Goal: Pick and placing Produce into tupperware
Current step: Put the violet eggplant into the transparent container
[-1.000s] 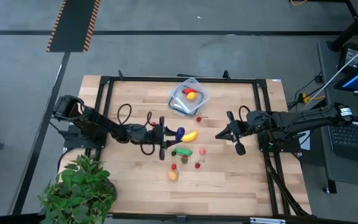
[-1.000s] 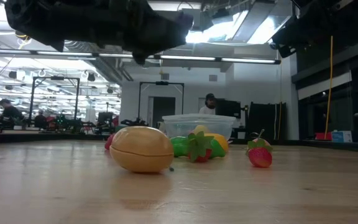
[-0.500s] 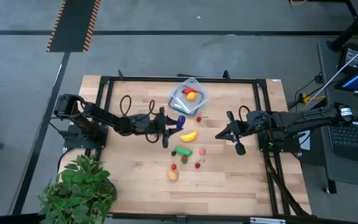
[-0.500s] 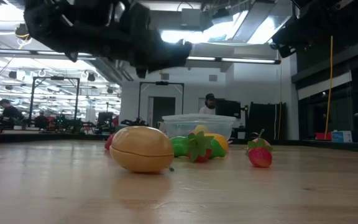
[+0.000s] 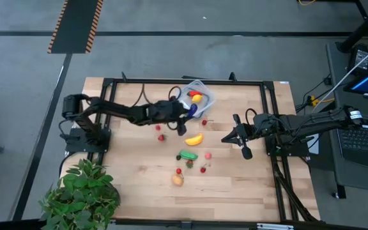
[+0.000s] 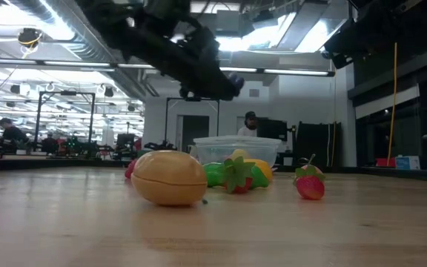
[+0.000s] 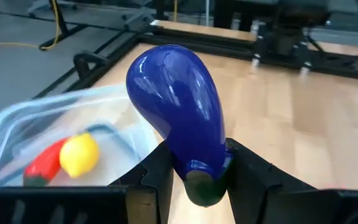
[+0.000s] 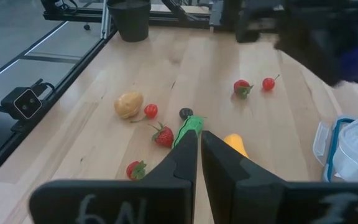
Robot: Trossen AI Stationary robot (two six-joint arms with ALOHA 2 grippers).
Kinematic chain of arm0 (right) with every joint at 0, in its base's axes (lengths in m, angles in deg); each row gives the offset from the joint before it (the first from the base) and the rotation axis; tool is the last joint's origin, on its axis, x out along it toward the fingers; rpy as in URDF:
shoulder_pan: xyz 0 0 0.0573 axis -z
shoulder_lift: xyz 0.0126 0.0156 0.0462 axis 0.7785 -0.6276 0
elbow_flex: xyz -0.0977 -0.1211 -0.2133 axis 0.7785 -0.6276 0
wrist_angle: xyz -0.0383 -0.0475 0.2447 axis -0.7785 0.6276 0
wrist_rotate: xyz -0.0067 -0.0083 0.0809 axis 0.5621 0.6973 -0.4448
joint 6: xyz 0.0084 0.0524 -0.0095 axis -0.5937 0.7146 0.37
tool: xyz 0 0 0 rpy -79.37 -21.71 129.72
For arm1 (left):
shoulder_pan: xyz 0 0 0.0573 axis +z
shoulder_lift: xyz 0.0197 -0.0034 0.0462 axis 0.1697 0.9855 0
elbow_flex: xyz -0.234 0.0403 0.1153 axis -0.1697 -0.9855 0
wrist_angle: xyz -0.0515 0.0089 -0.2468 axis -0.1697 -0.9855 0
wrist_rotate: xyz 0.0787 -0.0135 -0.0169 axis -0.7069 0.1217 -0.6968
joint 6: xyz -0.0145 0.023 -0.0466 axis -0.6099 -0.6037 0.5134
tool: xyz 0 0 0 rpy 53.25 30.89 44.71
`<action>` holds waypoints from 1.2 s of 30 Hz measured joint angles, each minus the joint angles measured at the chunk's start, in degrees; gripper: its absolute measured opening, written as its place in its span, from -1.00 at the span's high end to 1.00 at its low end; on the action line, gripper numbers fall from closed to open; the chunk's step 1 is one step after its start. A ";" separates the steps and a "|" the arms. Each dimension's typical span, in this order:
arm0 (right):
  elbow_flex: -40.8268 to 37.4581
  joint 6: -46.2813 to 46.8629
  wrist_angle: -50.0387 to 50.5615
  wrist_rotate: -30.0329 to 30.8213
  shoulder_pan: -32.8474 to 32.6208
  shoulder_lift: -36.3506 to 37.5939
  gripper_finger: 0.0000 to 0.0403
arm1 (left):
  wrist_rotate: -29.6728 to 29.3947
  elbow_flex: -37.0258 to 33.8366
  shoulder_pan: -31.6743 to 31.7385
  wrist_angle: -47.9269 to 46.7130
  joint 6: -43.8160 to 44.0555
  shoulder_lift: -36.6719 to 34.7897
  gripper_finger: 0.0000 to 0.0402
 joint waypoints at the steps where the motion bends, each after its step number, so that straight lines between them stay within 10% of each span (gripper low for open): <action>1: 0.00 -0.01 0.08 0.00 -0.02 0.00 0.87 | 0.07 1.09 0.55 -0.73 -0.17 1.01 0.46; 23: 0.00 -0.90 1.49 0.04 0.01 0.00 0.87 | 6.30 35.06 10.87 -43.84 -8.94 18.89 0.46; 36: 0.00 -1.05 1.61 0.02 0.01 0.00 0.87 | 5.89 42.88 15.43 -56.21 -7.60 23.77 0.46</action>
